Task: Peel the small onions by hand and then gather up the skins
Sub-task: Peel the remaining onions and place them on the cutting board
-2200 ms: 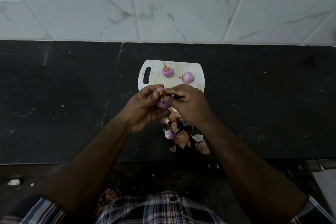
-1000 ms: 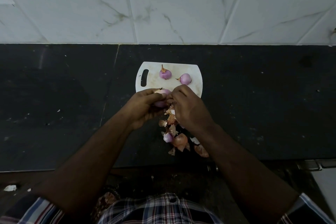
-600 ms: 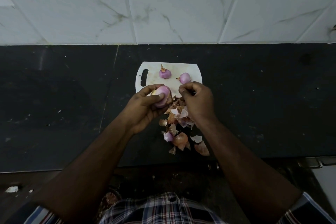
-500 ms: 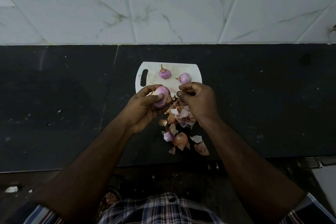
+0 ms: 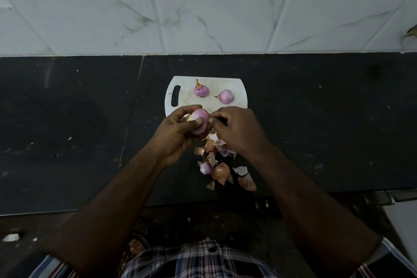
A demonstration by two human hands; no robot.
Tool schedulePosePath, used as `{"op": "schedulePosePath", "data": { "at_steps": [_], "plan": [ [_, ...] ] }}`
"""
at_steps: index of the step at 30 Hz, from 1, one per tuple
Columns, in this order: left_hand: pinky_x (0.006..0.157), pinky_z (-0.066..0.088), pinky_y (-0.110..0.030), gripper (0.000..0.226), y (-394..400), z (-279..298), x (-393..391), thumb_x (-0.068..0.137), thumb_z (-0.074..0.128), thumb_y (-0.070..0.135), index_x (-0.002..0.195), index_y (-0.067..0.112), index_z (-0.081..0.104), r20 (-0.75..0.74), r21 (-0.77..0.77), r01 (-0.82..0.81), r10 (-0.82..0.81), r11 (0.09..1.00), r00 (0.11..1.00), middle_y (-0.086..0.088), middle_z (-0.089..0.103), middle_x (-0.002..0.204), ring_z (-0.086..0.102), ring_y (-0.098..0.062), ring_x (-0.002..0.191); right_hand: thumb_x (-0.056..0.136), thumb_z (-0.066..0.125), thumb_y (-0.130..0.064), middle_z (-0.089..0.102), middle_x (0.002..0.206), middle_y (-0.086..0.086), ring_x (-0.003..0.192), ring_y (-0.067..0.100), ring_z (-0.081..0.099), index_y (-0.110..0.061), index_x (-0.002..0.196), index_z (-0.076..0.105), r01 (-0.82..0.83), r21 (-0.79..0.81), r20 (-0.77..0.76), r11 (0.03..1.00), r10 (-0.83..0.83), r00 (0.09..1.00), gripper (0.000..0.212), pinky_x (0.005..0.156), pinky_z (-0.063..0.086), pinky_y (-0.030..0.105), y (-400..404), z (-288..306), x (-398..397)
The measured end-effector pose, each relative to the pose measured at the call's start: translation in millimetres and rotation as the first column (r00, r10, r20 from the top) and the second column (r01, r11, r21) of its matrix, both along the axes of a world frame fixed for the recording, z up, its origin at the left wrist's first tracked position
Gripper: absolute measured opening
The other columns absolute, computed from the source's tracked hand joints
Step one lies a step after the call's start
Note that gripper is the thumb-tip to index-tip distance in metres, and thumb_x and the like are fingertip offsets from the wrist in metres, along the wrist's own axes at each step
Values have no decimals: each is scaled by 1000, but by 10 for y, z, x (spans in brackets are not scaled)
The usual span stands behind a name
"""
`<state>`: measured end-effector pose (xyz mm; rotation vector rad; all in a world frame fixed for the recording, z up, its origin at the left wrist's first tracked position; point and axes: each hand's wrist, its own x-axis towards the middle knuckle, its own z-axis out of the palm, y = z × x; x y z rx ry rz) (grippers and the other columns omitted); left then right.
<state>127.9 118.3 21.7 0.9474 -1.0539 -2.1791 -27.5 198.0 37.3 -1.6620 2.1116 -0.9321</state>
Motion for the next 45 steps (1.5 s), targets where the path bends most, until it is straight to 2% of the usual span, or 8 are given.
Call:
{"op": "schedulePosePath", "data": {
  "at_steps": [7,10,15,21,25,31,41,45],
  "plan": [
    [85,61,-42,34,57,5,-21,94,56,-5,128,2,58,6,-34,31,-31,999,999,-26,64,120,71,-29,95,92,59,-19,55,78,6,72,20,49,-7,82,54,-74,-56,-169,996,64,984,16,61,35,33,-6,-89,41],
    [87,61,-42,41,45,5,0,89,60,-2,130,3,58,-16,-22,51,-52,998,999,-27,62,127,70,-31,101,94,56,-20,50,78,3,72,17,46,-10,82,48,-56,6,-73,998,56,996,17,60,30,29,-19,-62,78],
    [85,60,-40,44,27,21,34,85,60,-1,129,6,59,-103,14,102,-100,995,990,-19,65,117,69,-31,98,95,56,-23,63,79,-3,73,12,60,-12,88,59,86,88,239,992,-105,965,13,66,48,32,-34,-46,-55],
    [76,61,-33,37,19,-15,50,94,56,0,126,17,62,-22,17,42,-42,999,999,-11,70,112,69,-24,97,91,67,-10,73,113,-8,103,-2,64,-18,109,76,61,94,296,994,-86,951,22,93,53,19,66,-138,-173],
    [74,59,-32,33,20,-17,35,94,58,0,122,17,62,2,-5,14,-14,1000,1000,-11,71,113,71,-24,98,87,74,-29,73,110,-10,97,-2,67,-21,119,72,91,49,430,995,-103,897,32,89,56,23,85,-93,-73],
    [77,62,-35,30,21,6,12,94,62,2,121,13,62,51,-58,-18,21,998,998,-15,72,113,71,-27,94,83,76,-18,65,101,0,97,11,60,-13,103,76,-14,-186,60,982,26,998,20,84,51,24,85,-135,10],
    [76,62,-35,30,37,7,25,92,66,3,121,10,63,142,-127,-22,40,992,989,-12,73,101,72,-22,86,84,74,-13,57,98,-3,88,6,57,-16,95,67,-78,-63,125,995,85,988,13,75,41,10,85,-163,40],
    [76,62,-37,28,66,-4,2,92,66,3,120,9,63,150,-125,-43,62,991,987,-12,74,99,72,-24,86,85,73,-12,56,98,-1,88,10,58,-15,95,66,-85,-43,128,995,90,988,13,77,46,17,81,-175,35]
  ]
}}
